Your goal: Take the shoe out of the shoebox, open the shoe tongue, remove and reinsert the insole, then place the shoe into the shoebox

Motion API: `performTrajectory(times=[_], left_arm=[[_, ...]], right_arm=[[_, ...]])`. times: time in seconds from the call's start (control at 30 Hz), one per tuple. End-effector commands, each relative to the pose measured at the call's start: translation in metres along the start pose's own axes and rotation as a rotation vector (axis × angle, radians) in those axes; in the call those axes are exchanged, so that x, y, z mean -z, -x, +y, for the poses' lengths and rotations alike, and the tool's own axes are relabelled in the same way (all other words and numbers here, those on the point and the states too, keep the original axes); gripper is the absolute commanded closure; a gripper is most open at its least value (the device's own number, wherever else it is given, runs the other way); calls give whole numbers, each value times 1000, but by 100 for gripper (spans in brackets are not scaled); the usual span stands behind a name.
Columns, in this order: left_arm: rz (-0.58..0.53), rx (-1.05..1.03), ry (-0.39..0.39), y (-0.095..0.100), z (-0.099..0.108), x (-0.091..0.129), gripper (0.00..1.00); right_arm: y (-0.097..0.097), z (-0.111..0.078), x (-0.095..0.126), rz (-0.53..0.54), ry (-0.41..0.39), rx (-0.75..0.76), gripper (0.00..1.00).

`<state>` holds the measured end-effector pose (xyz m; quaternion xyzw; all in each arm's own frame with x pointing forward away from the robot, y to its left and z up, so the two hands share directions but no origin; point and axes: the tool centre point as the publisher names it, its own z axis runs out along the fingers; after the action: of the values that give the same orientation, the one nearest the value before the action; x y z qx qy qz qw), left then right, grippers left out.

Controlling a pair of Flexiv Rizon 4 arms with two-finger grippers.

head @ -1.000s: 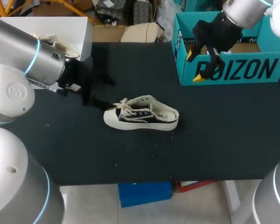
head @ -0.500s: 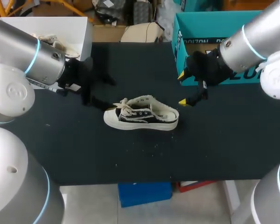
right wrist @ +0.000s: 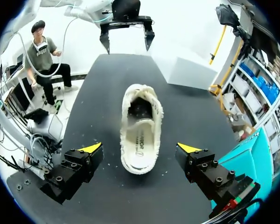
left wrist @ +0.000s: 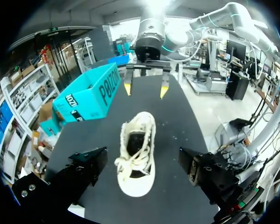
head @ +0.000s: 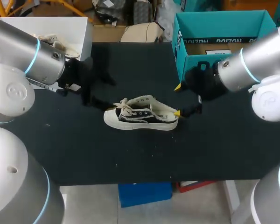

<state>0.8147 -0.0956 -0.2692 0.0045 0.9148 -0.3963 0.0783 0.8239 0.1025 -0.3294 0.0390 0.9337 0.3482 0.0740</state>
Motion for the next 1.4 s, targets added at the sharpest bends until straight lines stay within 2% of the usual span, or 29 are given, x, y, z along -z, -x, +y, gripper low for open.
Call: performTrajectory(times=[0.03,0.43,1.4], left_arm=[[-4,-2,-1,-1,1,-1,0],[-4,-2,-1,-1,1,-1,0],[-4,-2,-1,-1,1,-1,0]], right_arm=[[3,-12,-17,3,63,-9,0],[6,-34,-46,15,148,-59,0],[-5,-45,-94,45,256,-116,0]])
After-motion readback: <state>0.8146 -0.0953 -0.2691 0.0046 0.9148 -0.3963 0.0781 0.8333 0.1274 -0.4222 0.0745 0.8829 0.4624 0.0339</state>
